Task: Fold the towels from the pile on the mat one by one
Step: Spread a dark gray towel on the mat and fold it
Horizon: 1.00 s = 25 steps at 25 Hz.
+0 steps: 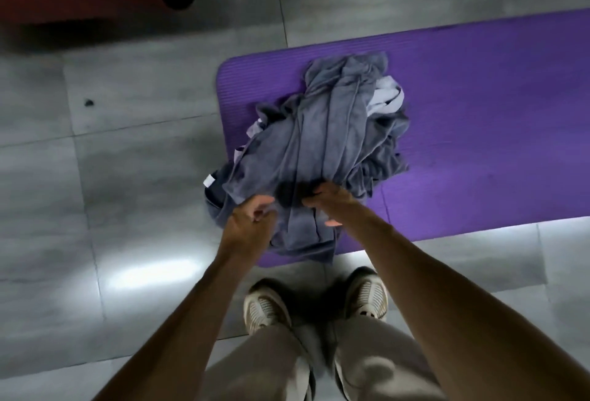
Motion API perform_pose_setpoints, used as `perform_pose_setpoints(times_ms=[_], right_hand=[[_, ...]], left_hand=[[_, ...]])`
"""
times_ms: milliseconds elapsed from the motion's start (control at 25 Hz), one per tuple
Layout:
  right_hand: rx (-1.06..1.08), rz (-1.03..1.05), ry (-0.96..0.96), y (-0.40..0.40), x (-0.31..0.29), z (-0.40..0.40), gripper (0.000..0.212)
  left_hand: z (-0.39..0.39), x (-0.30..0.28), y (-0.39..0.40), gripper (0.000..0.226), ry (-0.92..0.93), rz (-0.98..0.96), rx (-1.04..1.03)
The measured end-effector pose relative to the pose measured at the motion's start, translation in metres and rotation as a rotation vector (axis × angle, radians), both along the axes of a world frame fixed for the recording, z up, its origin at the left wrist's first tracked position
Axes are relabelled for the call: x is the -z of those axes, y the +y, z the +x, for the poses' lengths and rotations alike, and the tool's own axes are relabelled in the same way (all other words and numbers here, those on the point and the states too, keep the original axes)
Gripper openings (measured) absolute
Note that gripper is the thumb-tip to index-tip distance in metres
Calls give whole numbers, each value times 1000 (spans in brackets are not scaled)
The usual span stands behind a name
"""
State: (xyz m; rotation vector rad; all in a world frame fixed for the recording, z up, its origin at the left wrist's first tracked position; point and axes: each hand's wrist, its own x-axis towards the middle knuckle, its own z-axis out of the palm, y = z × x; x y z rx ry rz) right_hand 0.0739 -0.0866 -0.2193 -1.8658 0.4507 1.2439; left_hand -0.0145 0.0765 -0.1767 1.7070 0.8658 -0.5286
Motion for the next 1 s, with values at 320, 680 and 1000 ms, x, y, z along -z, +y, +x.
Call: perform_pose_setpoints(times_ms=[320, 680, 1000], right_hand=[[559, 435, -179, -14, -288, 22, 26], [217, 756, -521, -52, -735, 56, 56], [-305, 240, -1124, -149, -881, 41, 50]], left_hand=[[1, -247, -10, 20, -3, -10, 75], [55, -609, -42, 33, -664, 18, -103], [95, -753, -117, 25, -812, -81, 678]])
